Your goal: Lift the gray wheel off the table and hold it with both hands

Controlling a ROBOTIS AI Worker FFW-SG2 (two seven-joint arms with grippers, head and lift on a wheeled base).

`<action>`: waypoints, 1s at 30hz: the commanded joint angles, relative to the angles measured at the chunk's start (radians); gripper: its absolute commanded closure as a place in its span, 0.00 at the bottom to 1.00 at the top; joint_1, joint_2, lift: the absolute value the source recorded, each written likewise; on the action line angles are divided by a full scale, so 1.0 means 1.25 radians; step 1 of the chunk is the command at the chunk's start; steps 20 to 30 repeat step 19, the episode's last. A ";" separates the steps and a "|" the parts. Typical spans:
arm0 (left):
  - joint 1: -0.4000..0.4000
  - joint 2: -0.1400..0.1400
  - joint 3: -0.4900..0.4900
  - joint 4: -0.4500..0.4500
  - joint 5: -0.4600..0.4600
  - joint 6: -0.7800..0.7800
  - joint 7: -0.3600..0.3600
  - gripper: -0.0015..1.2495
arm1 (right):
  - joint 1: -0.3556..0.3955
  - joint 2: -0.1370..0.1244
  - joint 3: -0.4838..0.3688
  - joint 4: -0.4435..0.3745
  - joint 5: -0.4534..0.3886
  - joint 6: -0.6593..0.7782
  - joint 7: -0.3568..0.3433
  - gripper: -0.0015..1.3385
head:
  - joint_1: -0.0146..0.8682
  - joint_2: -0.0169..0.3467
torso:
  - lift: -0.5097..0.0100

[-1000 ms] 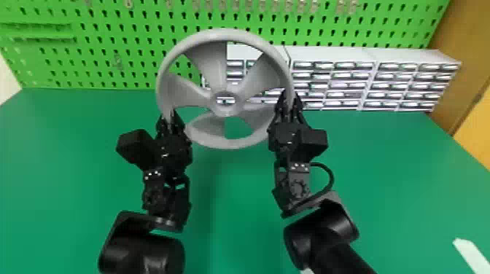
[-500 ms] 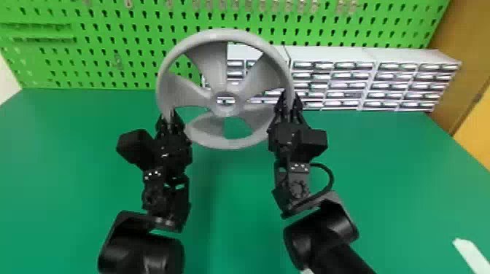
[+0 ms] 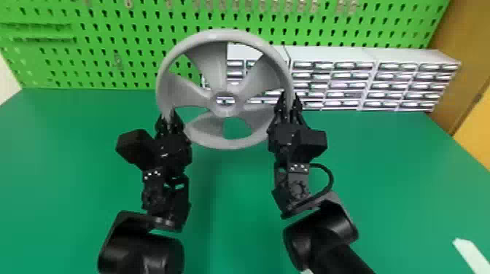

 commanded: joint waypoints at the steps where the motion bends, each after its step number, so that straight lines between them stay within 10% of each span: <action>1: 0.000 0.000 0.000 0.000 0.000 -0.001 0.000 0.81 | -0.001 0.001 0.000 -0.001 0.000 0.000 0.000 0.91 | 0.82 0.09 | 0.79; 30: 0.000 0.000 0.004 0.000 0.001 -0.004 0.000 0.81 | -0.002 0.001 0.001 -0.001 0.000 0.000 0.000 0.91 | 0.82 0.09 | 0.79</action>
